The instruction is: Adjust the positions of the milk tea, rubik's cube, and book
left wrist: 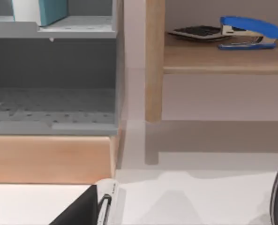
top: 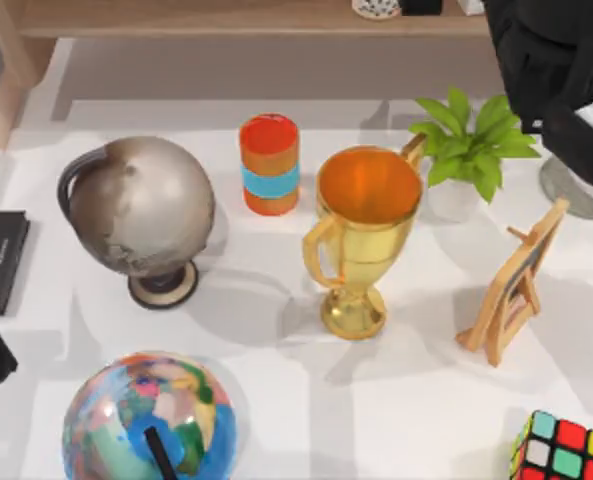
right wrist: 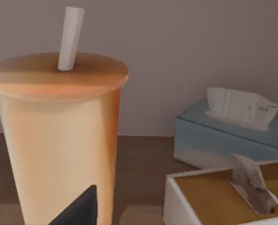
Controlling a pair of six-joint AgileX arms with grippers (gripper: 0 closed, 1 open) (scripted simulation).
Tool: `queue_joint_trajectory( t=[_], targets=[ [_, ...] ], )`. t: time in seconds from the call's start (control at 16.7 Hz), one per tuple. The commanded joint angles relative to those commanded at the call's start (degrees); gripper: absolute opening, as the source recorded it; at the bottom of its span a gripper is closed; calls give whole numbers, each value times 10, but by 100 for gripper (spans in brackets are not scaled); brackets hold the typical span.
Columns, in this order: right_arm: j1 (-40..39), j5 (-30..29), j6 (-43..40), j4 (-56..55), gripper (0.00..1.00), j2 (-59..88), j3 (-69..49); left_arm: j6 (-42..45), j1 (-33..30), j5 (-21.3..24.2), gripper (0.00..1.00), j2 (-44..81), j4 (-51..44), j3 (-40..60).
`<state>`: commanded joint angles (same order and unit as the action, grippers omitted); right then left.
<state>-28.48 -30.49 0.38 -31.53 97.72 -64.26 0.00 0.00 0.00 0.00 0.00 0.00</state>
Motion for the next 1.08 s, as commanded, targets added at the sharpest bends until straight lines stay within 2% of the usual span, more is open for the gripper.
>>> queue_joint_trajectory(
  t=[0.24, 0.42, 0.78, 1.08],
  targets=[
    [-43, -44, 1, -47, 100, 139, -96, 0, 0, 0, 100, 0, 0, 0],
    [-58, -60, 1, -65, 100, 184, -131, 0, 0, 0, 100, 0, 0, 0],
    [-57, -60, 1, -65, 100, 187, -133, 0, 0, 0, 100, 0, 0, 0],
    [-42, -45, 0, -41, 100, 235, -207, 0, 0, 0, 100, 0, 0, 0]
  ],
)
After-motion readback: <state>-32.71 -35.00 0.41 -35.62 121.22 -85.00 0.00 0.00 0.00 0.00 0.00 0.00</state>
